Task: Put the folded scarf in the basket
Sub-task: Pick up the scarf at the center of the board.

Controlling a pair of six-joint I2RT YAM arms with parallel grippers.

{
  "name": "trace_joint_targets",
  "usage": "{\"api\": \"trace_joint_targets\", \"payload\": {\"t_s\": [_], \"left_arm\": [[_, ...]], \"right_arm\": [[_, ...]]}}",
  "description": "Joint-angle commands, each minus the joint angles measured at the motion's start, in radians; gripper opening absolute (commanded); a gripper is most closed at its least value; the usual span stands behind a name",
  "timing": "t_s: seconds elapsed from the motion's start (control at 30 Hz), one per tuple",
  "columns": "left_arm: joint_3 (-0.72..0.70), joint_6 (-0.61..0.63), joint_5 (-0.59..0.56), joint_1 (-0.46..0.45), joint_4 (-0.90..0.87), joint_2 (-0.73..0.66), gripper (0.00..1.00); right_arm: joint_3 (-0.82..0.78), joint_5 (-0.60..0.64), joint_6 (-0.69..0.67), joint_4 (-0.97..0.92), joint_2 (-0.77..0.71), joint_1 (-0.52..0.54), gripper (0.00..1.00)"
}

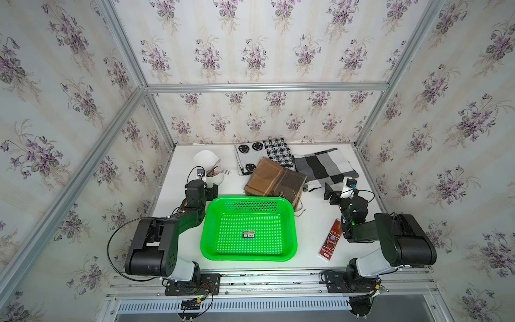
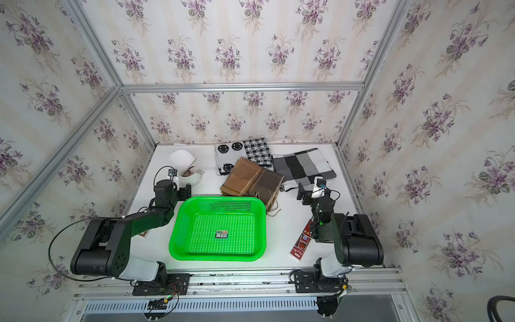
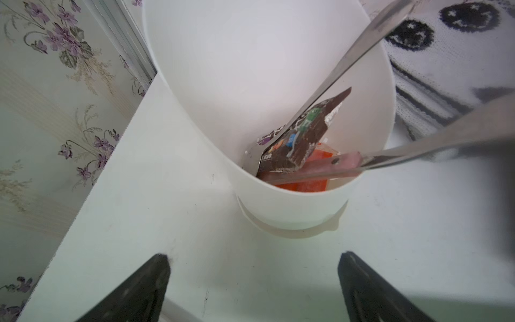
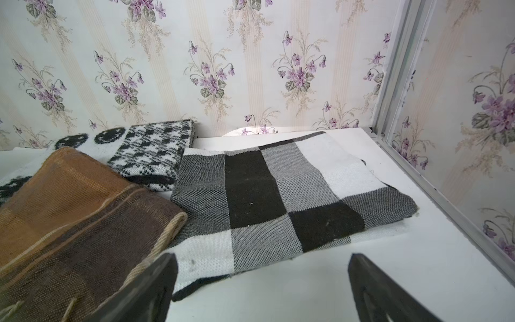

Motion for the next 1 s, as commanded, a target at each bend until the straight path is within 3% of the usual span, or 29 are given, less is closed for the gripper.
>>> {"api": "trace_joint_targets", "payload": {"t_s": [0.0,0.37,0.47,0.57,0.63,0.7,0.73,0.83,0.9,0.97], "left_arm": [[0.001,0.004,0.005,0.0,0.006,-0.002,0.99],[-0.002,0.007,0.006,0.0,0.009,-0.008,0.99],[0.103,-0.022,-0.037,-0.011,-0.236,-0.057,0.99],[0.166,-0.014,-0.13,-0.083,-0.358,-0.173,0.99],[0.199,0.021,-0.219,-0.154,-0.407,-0.261,0.99],[0.317,0.022,-0.289,-0.217,-0.55,-0.322,0.99],[0.397,-0.021,-0.31,-0.24,-0.65,-0.326,0.99],[0.638,-0.278,-0.219,-0.225,-0.978,-0.259,0.99],[0.704,-0.381,-0.123,-0.204,-1.076,-0.202,0.99],[0.782,-0.391,-0.013,-0.203,-1.174,-0.144,0.97]], "right_arm": [[-0.001,-0.009,-0.004,0.017,-0.003,0.001,1.0],[0.006,0.028,-0.01,0.001,-0.004,0.016,1.0],[-0.003,0.091,0.003,-0.038,-0.07,0.024,1.0],[0.081,0.201,0.001,-0.307,-0.255,0.073,1.0],[0.161,0.201,0.079,-0.451,-0.367,0.076,1.0],[0.295,0.226,0.259,-0.631,-0.439,0.076,1.0],[0.372,0.241,0.387,-0.746,-0.444,0.076,1.0],[0.528,0.307,0.79,-1.086,-0.383,0.059,1.0],[0.593,0.115,0.767,-1.115,-0.302,0.042,0.85],[0.705,0.208,0.752,-1.305,-0.233,0.122,0.78]]}}
